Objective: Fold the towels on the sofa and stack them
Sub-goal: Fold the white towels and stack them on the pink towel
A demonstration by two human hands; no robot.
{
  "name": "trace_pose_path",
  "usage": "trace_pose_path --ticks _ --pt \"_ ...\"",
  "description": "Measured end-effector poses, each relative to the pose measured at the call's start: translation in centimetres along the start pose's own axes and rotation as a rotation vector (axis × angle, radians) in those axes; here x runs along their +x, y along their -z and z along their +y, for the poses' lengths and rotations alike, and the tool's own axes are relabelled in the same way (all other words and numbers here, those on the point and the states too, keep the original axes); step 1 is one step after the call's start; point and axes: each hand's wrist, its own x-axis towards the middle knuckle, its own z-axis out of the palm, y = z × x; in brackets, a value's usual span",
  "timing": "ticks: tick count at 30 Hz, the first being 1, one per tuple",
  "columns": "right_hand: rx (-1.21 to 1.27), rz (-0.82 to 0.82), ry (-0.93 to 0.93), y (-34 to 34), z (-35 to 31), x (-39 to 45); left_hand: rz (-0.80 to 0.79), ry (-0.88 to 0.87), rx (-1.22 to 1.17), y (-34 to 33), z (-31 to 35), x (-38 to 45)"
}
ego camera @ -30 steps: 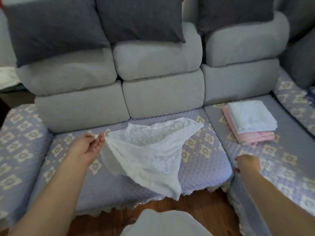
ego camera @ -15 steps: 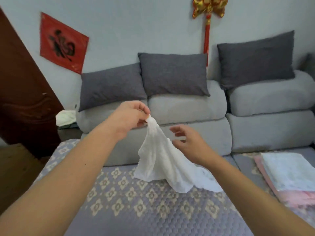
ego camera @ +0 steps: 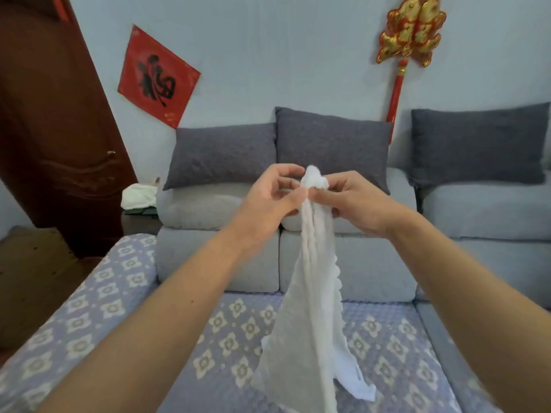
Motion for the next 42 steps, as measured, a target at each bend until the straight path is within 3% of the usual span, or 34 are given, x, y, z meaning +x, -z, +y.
trace_pose_path --ticks 2,6,9,11,13,15,20,26,31,36,42 --pt "-0.012 0.109 0.019 -0.5 -0.1 0.3 -0.033 0.148 -0.047 -0.1 -3.7 -1.8" --pt "0.031 0.322 0.047 0.4 -0.5 1.1 -0.175 0.375 0.266 -0.4 -10.5 -5.7" --pt "-0.045 0.463 0.077 1.6 -0.8 1.8 -0.110 0.430 0.157 -1.6 -13.4 -7.7" --pt "-0.134 0.512 0.098 1.6 -0.8 2.3 0.053 0.283 0.260 -2.9 -14.2 -8.5" --pt "-0.232 0.532 0.118 1.4 -1.0 2.8 0.311 0.023 0.436 -3.9 -13.9 -8.3" --pt "-0.319 0.547 0.140 1.1 -1.5 3.1 0.383 -0.055 0.384 -4.5 -12.4 -7.3" --pt "-0.433 0.585 0.157 0.7 -3.3 4.3 0.129 0.097 0.172 -5.1 -9.6 -3.2" --pt "-0.374 0.624 0.129 2.0 -4.6 5.7 0.290 0.138 0.258 -3.3 -10.1 -0.8" --pt "-0.321 0.786 -0.012 5.4 -2.2 4.9 0.246 0.224 0.148 2.8 -11.3 -0.8" --pt "-0.058 0.682 -0.083 6.1 1.4 3.1 0.025 0.303 0.070 6.6 -8.5 -1.1" --pt "-0.046 0.622 -0.013 3.7 1.9 3.1 -0.147 0.364 0.165 5.0 -8.4 -1.7"
